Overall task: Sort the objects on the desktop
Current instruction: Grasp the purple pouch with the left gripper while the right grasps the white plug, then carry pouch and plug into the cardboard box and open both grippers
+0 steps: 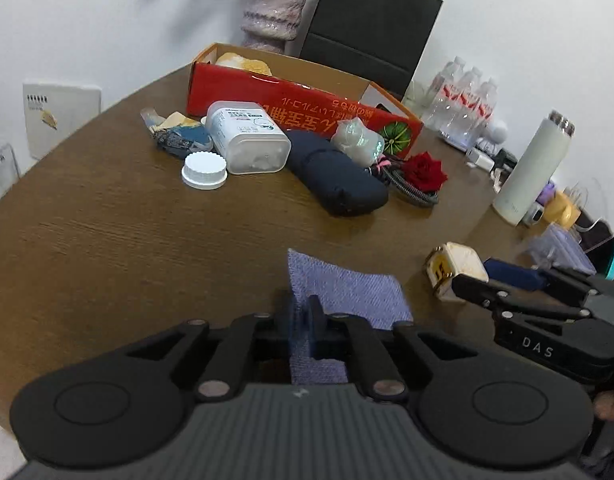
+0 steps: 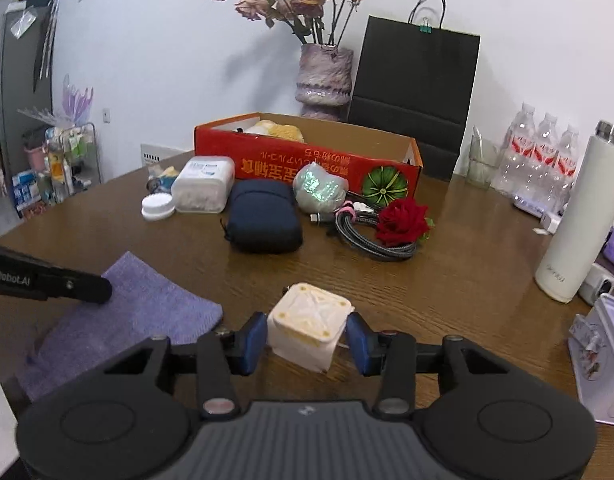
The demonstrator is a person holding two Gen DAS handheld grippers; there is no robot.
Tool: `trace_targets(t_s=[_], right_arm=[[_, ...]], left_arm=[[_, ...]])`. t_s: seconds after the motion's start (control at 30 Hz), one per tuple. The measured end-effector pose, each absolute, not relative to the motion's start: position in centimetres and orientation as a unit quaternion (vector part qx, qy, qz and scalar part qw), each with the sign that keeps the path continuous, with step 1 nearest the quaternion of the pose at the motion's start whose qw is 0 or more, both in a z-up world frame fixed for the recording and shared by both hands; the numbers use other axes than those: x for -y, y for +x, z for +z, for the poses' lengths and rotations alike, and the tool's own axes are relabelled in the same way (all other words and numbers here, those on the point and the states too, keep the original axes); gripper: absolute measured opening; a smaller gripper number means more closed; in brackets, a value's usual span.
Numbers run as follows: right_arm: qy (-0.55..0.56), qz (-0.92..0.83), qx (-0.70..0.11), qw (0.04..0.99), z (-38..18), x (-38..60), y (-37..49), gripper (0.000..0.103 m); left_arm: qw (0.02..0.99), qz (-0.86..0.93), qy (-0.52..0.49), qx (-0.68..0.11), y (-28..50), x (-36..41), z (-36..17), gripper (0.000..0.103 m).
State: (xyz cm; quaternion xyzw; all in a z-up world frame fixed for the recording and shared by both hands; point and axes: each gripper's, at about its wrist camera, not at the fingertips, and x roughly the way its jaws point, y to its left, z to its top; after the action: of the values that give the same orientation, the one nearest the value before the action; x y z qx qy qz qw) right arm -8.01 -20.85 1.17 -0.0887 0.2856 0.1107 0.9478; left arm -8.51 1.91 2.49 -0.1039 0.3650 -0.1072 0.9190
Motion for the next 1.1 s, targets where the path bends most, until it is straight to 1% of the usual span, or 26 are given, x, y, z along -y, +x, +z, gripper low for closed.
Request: trace_targets(t_s=[0.03,0.07,0.1,0.2,0.27,0.33,0.37,0.43,0.47,0.5,0.53,0.7,0.9,1.0,1.1], right_arm=[[-0.093,0.11,-0.283,0.948,1.2,20.9,-8.3,0.043],[-0.093,0.109,-0.28,0.949,1.3,21.1,-8.5,0.045],[-0.09,0.109,-0.277,0.95,1.4,21.3,-8.5,0.047],[-0.085,0.106,-0.277,0.951,1.6,21.8,-7.7,0.053],[-0.078,0.117,-0.279,0.95,1.5,22.2,-6.6,0.062],[-0.062,0.125,-0.29,0.947,1.1,22.5,-5.6,0.068],[-0.052,0.127,-0.295,0.946,0.9,22.6,-5.2,0.068],[-0.026,0.128,-0.307,0.943,0.5,22.7,-4.3,0.066],[-0.016,0.13,-0.31,0.942,0.3,22.5,-3.9,0.06],[-0.014,0.134,-0.311,0.941,0.1,22.2,-3.7,0.058],[-0.017,0.136,-0.31,0.941,0.0,21.9,-3.5,0.058],[-0.023,0.143,-0.304,0.942,0.5,21.0,-3.6,0.057],[-0.003,0.117,-0.264,0.957,3.6,22.2,-3.3,0.057],[0.007,0.113,-0.244,0.963,5.8,23.0,-1.6,0.057],[0.001,0.11,-0.22,0.969,8.9,23.4,1.8,0.057]], left_arm=[[0.922,-0.111,-0.099,-0.358,-8.9,-1.7,2.8,0.041],[0.926,-0.119,-0.093,-0.347,-9.3,-1.4,3.0,0.074],[0.93,-0.123,-0.085,-0.335,-9.7,-0.9,3.2,0.089],[0.933,-0.11,-0.04,-0.341,-9.7,1.3,2.9,0.088],[0.93,-0.099,-0.01,-0.355,-9.2,2.8,2.2,0.088],[0.931,-0.087,0.024,-0.353,-9.1,4.1,1.4,0.082],[0.936,-0.083,0.038,-0.34,-9.4,4.5,1.1,0.078],[0.94,-0.089,0.03,-0.329,-9.6,4.4,0.9,0.066],[0.942,-0.084,0.034,-0.323,-9.6,4.4,0.9,0.047],[0.944,-0.084,0.041,-0.315,-9.7,4.4,0.9,0.012],[0.944,-0.083,0.047,-0.315,-9.7,4.4,1.0,0.005],[0.944,-0.092,0.014,-0.318,-9.1,3.0,1.9,0.004],[0.96,-0.11,-0.025,-0.255,-8.1,0.8,6.8,0.004],[0.965,-0.129,-0.05,-0.222,-5.3,-0.2,10.0,0.004],[0.967,-0.132,-0.071,-0.204,0.4,-0.6,13.5,0.004]])
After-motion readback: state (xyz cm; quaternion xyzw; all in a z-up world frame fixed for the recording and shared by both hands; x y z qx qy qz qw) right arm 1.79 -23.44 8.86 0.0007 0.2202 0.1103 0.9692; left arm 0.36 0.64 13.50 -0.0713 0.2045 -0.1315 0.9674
